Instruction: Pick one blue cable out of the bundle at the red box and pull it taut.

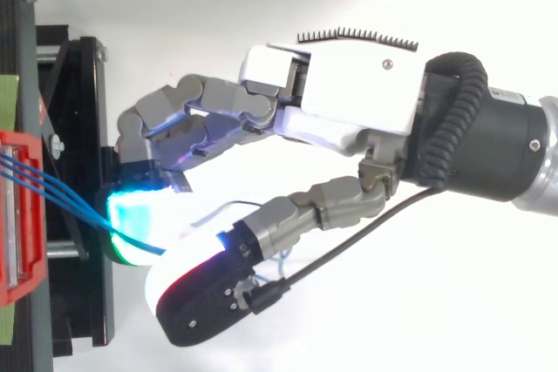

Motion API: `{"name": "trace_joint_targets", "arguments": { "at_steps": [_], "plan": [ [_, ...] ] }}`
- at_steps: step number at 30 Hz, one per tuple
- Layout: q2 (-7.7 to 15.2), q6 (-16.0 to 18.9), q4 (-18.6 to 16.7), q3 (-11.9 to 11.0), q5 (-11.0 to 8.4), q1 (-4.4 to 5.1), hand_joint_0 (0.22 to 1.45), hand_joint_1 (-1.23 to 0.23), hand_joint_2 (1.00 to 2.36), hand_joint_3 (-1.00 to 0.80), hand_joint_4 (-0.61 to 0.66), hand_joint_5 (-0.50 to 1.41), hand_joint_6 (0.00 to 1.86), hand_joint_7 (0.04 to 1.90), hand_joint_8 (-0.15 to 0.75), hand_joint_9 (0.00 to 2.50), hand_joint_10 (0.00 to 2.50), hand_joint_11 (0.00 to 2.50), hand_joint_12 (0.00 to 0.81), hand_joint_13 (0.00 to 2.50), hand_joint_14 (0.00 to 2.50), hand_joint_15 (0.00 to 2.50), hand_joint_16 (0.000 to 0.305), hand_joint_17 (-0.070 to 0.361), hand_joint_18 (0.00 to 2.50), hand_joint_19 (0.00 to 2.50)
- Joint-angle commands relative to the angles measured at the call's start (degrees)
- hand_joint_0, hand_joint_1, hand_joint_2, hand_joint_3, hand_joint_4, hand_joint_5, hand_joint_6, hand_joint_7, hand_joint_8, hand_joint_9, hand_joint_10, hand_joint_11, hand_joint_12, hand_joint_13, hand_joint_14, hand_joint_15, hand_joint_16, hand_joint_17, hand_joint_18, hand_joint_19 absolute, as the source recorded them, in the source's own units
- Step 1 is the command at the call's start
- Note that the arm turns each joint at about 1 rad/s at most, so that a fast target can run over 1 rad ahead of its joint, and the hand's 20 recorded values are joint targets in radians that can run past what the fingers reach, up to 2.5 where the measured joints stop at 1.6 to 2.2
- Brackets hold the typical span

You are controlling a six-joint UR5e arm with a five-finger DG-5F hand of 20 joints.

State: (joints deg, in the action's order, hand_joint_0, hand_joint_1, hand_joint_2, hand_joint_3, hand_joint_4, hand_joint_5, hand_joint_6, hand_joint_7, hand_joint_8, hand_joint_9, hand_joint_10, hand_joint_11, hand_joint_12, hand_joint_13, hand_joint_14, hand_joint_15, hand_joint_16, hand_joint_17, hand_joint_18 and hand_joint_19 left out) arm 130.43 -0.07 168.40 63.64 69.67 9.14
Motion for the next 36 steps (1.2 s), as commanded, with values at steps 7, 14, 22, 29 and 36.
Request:
{"name": "trace_joint_targets", "arguments": {
  "at_steps": [7,14,22,29,36],
  "plan": [
    [0.0,0.0,0.0,0.0,0.03,0.00,0.53,-0.80,1.00,-0.50,-0.06,-0.22,0.78,1.23,0.291,0.65,0.09,1.94,0.436,0.38,0.01,0.24,0.061,0.138,0.45,0.29],
    [0.0,-0.1,0.0,0.0,-0.06,0.00,0.55,-0.79,1.00,-0.50,-0.04,-0.20,0.80,1.21,0.287,0.69,0.17,1.92,0.439,0.44,0.01,0.27,0.060,0.134,0.48,0.32],
    [0.0,0.1,0.0,0.0,0.03,0.00,0.63,-0.81,1.02,-0.23,-0.09,-0.19,0.83,1.29,0.277,0.75,0.25,1.89,0.433,0.49,0.01,0.28,0.057,0.128,0.54,0.33],
    [0.0,0.1,0.0,0.0,0.03,0.00,0.68,-0.88,1.02,-0.21,-0.15,-0.20,0.85,1.24,0.274,0.74,0.27,1.88,0.430,0.50,0.01,0.28,0.057,0.129,0.55,0.30],
    [0.0,0.1,0.0,0.0,0.03,0.00,0.73,-0.92,1.02,-0.29,-0.18,-0.20,0.84,1.23,0.262,0.72,0.24,1.87,0.426,0.48,0.01,0.26,0.058,0.129,0.55,0.26]
  ]
}}
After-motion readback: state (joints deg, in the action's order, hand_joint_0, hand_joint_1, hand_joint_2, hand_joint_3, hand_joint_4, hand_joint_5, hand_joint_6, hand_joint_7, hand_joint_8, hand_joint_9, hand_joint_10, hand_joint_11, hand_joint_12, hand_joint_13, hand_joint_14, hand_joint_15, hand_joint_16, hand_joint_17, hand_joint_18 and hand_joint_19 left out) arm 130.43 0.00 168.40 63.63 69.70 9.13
